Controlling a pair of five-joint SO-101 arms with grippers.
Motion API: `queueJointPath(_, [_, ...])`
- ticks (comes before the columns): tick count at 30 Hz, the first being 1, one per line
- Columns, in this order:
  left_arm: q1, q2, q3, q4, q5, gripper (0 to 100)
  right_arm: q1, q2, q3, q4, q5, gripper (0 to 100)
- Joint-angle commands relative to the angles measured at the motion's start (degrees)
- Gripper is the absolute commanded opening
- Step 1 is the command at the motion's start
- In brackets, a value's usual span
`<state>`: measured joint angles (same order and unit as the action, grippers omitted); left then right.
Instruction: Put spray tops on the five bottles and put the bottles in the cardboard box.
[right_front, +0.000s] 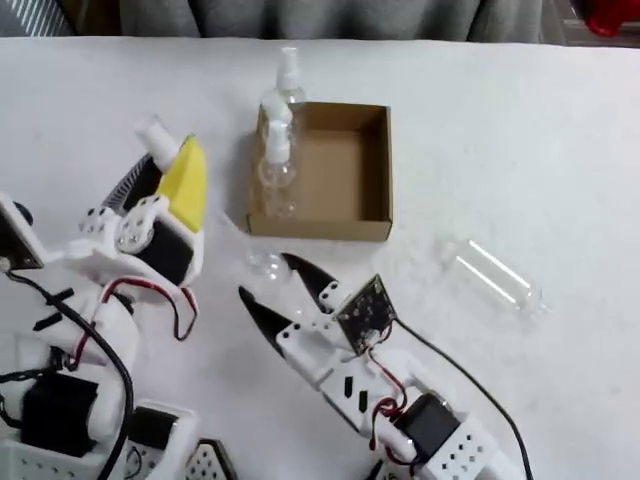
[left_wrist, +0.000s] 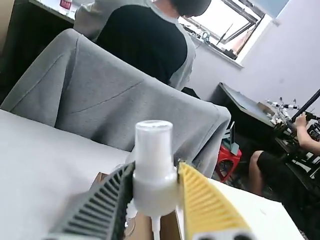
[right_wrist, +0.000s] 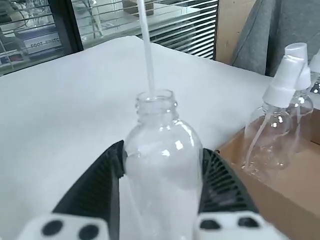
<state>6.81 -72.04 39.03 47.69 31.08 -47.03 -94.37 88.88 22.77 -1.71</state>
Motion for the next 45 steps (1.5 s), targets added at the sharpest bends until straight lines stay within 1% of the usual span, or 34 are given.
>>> queueJointPath(1, [1.1, -1.8, 0.0, -1.8, 0.3, 2, 0.6, -0.5, -0.7, 0.4, -0.1, 1.5])
queueJointPath(4, [3.9, -2.7, 0.7, -0.9, 0.1, 2, 0.6, -0.5, -0.7, 0.4, -0.1, 1.5])
queueJointPath(9, [10.8, -4.8, 5.4, -0.9, -5.5, 2, 0.6, -0.5, -0.7, 0.4, -0.1, 1.5])
queueJointPath(13, [13.5, -6.3, 8.9, -1.1, -7.1, 2, 0.6, -0.5, -0.7, 0.4, -0.1, 1.5])
queueJointPath(22, [13.5, -9.8, 13.2, -1.2, -7.1, 2, 0.6, -0.5, -0.7, 0.4, -0.1, 1.5])
queueJointPath(27, [13.1, -12.2, 19.4, -5.4, -7.1, 2, 0.6, -0.5, -0.7, 0.4, -0.1, 1.5])
queueJointPath(38, [13.6, -23.6, 28.7, -5.9, -7.2, 2, 0.6, -0.5, -0.7, 0.4, -0.1, 1.5])
queueJointPath(42, [13.6, -26.1, 31.2, -5.7, -12.0, 2, 0.6, -0.5, -0.7, 0.4, -0.1, 1.5])
queueJointPath(45, [13.7, -27.8, 31.3, -2.7, -13.1, 2, 0.6, -0.5, -0.7, 0.4, -0.1, 1.5])
